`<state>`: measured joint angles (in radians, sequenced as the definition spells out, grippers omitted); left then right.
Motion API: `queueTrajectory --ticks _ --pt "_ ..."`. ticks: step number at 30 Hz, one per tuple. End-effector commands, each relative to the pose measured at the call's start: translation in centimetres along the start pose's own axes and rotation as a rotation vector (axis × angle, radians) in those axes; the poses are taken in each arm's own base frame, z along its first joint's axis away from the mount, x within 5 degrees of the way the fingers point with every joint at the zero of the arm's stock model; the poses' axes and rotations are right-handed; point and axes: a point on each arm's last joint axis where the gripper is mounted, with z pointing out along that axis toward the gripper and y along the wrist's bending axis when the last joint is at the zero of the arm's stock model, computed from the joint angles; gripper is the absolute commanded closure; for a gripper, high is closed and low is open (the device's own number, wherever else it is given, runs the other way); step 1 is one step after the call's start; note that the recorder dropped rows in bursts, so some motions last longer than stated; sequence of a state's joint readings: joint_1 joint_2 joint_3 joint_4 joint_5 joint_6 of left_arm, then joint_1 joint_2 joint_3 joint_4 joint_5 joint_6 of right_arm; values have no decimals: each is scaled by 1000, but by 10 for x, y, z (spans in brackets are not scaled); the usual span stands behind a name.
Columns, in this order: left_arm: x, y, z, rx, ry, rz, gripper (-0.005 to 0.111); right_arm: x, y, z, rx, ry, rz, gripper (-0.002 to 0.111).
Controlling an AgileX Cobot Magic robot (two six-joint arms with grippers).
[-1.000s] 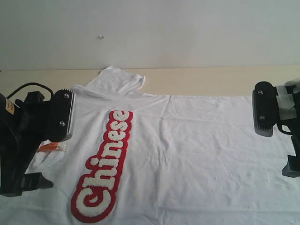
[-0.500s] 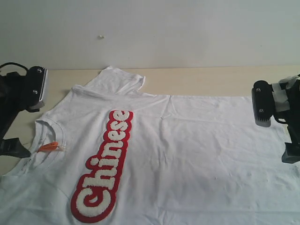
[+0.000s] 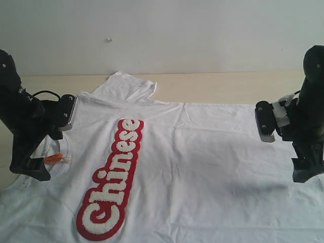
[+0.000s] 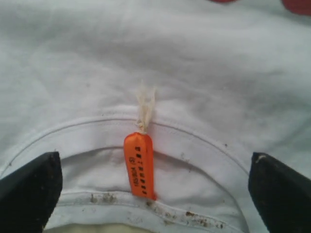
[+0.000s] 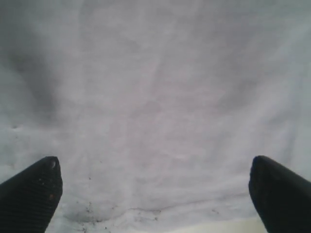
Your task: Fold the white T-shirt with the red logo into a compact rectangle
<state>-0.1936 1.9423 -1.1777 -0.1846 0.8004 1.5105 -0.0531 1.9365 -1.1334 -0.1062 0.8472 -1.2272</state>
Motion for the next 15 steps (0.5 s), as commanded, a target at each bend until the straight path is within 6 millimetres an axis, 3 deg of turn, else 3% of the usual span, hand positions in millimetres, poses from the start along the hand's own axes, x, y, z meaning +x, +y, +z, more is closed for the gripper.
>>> queueTrajectory --ticks 1,11,15 --pt "0 1 0 14 -9 -9 1 2 3 14 -98 36 -5 3" --pt "-2 0 0 30 -30 -28 1 3 6 17 -132 55 92 3" --pt "-2 0 0 28 -32 -30 1 1 5 26 -137 62 170 3"
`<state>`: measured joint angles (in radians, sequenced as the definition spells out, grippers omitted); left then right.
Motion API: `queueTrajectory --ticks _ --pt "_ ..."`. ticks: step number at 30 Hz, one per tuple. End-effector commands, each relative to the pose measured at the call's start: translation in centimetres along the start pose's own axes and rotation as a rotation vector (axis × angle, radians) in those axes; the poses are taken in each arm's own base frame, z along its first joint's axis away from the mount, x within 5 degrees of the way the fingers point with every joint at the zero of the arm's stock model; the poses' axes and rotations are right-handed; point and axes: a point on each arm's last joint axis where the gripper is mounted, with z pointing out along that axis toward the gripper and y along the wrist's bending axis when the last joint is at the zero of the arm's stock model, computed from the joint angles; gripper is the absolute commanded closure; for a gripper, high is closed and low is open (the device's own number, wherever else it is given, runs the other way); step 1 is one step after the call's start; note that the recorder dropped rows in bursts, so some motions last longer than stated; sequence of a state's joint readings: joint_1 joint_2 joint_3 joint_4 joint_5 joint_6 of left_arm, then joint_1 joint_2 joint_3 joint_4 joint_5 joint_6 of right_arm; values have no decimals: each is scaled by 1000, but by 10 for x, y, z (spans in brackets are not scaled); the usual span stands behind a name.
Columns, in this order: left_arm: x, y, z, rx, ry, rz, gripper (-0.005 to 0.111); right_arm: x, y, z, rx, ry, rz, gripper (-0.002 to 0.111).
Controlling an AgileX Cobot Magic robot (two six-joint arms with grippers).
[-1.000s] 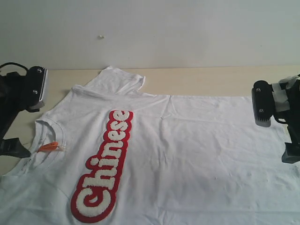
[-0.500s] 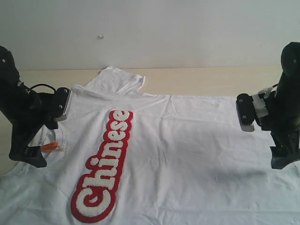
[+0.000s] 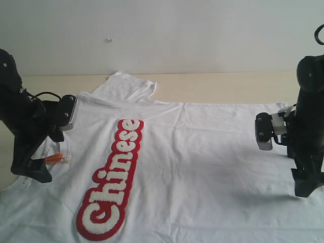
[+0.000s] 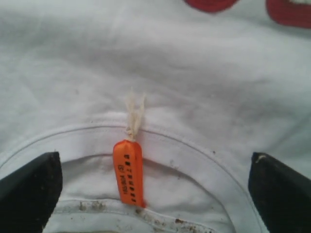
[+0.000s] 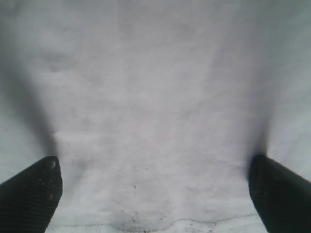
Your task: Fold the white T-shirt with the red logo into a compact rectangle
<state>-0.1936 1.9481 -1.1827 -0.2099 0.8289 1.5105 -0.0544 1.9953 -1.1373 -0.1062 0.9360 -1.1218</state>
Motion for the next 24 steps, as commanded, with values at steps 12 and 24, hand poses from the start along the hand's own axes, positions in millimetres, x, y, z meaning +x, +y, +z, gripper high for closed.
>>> queueTrajectory --ticks 12,24 --pt "-2 7 -2 -61 -35 -28 1 -3 -2 -56 121 -146 61 3" --pt "0 4 11 2 -26 69 2 13 36 -100 305 -232 -94 3"
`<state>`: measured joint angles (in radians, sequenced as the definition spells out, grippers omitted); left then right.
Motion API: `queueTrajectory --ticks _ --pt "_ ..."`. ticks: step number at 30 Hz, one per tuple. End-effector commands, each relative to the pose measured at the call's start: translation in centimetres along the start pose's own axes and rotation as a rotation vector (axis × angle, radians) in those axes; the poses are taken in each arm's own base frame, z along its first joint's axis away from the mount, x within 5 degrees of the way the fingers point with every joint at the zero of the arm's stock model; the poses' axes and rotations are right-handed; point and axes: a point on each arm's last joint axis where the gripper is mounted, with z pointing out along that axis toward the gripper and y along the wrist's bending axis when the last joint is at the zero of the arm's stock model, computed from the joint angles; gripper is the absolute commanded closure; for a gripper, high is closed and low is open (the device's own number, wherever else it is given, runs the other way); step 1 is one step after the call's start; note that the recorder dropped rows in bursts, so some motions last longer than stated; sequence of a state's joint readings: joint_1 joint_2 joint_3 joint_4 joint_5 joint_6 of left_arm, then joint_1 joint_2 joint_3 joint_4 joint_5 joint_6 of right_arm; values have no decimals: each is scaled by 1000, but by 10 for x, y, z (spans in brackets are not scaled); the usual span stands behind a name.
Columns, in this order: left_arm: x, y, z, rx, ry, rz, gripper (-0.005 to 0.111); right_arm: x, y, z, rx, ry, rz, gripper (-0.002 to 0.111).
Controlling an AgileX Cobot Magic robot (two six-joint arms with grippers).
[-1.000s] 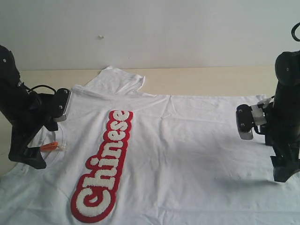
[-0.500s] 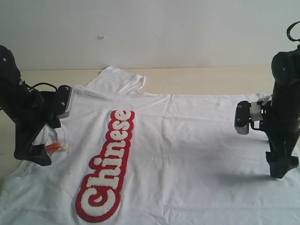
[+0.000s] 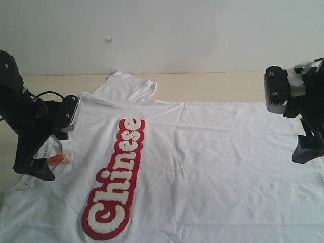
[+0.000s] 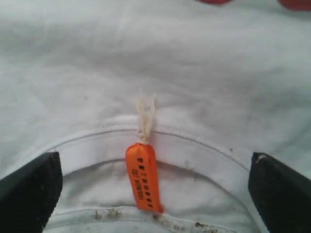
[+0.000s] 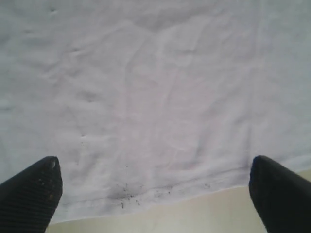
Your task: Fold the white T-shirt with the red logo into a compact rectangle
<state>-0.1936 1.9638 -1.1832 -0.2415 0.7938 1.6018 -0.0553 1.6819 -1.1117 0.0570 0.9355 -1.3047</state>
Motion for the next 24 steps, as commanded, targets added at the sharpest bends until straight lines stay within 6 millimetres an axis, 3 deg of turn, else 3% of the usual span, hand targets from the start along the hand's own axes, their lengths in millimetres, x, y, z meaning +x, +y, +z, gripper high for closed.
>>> queueTrajectory --ticks 1,7,13,18,24 --pt "2 1 8 25 -5 0 2 2 4 -9 84 -21 -18 3" --pt "4 4 20 9 -3 -10 2 -9 3 -13 97 -149 119 3" --pt "2 6 17 40 -8 -4 3 2 2 3 47 -3 5 3" --pt "-3 11 8 69 -34 -14 7 15 -2 31 -25 148 -94 3" --pt "-5 13 9 70 -50 -28 7 20 -9 74 -65 211 -160 3"
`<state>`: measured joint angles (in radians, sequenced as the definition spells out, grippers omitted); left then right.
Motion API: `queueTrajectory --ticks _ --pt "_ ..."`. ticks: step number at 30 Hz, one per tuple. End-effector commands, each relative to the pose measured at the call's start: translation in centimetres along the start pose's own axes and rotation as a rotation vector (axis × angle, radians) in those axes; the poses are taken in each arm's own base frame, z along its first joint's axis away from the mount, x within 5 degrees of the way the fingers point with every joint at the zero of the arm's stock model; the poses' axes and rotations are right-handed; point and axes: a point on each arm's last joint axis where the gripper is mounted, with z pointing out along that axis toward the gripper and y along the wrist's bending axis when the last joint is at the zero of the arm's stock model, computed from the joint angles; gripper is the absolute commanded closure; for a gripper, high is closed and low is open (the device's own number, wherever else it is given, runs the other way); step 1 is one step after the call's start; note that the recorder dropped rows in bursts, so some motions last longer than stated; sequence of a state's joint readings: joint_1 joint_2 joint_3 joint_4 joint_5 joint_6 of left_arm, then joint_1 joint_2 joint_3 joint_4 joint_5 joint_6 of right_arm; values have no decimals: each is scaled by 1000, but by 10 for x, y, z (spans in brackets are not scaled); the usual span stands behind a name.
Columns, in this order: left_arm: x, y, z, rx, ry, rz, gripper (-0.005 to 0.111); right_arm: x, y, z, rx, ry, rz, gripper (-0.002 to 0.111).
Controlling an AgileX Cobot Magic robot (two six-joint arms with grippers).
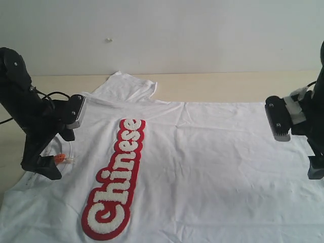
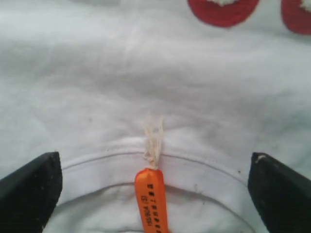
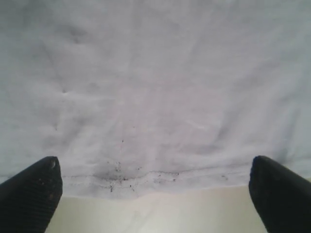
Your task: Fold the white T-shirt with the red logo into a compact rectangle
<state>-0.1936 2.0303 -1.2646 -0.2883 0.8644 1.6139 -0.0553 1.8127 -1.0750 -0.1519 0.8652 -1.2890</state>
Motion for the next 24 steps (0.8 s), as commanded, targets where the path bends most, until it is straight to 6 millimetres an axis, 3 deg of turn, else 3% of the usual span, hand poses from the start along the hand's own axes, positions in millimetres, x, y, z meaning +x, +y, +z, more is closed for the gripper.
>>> queueTrajectory --ticks 1,8,16,18,20,21,22,23,24 --pt "0 0 0 15 -11 -11 7 -2 -6 31 -13 30 -45 3" --pt "0 1 0 9 -11 -11 7 -6 -9 56 -36 26 -64 3" --pt "1 1 4 16 -9 -13 7 -11 -6 71 -83 0 100 3" --pt "3 1 11 34 -6 -18 7 -11 -4 80 -116 12 90 10" --pt "4 1 17 46 -3 -21 7 -9 -5 85 -118 38 58 31" --pt "5 1 20 56 -2 -23 7 -8 -6 87 -106 51 29 49" --pt "5 1 22 57 -2 -24 7 -8 -7 87 -101 57 21 56" --pt "5 1 22 53 -3 -26 7 -6 -7 87 -95 68 5 73" --pt "5 1 22 53 -3 -26 7 -6 -7 87 -95 69 3 79"
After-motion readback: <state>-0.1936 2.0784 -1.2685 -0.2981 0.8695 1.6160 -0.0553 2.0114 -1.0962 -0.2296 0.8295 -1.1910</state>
